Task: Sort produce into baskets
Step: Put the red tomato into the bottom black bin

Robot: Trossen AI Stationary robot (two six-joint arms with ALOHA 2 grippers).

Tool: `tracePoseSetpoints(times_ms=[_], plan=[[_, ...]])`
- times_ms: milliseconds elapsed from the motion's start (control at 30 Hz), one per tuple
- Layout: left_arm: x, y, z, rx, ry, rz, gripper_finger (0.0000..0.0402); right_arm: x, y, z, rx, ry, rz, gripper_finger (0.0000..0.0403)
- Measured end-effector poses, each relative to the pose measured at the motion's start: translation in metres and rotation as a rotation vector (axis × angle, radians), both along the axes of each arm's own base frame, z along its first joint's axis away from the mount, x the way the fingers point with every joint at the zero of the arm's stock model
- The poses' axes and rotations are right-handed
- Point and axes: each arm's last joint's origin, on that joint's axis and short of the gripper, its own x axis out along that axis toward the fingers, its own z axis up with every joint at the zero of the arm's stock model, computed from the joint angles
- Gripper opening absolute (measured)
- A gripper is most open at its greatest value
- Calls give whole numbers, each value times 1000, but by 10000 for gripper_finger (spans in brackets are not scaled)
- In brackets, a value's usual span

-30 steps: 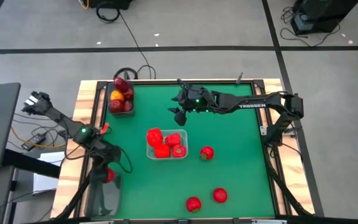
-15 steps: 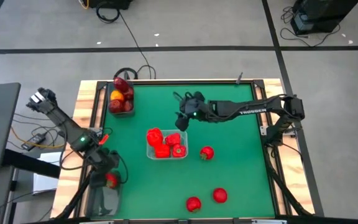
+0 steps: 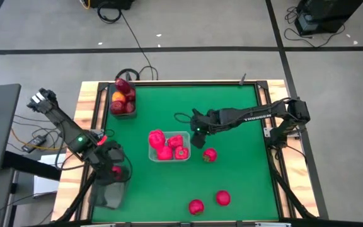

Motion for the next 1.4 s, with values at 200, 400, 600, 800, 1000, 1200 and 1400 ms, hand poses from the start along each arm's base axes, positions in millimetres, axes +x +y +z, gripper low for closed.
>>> tracePoseSetpoints(times_ms=[200,400,600,800,1000,1200,1400], plan=[[5,-1,20,36,-115,5,337,-21,26,-7,160,219,27,302],[10,-1,24,102,-215,57,337,-28,57,-14,143,234,11,324],[22,-12,17,75,-336,0,337,-38,66,-33,159,240,-93,336],[35,-24,3,84,-361,-30,337,-48,74,-50,194,253,-138,333],[48,-36,-15,106,-344,-52,337,-49,82,-50,99,203,-172,323],[58,-46,-24,66,-333,-29,337,-35,94,-21,36,106,-107,316],[63,-52,-41,79,-260,-20,337,-33,115,8,51,70,-61,311]])
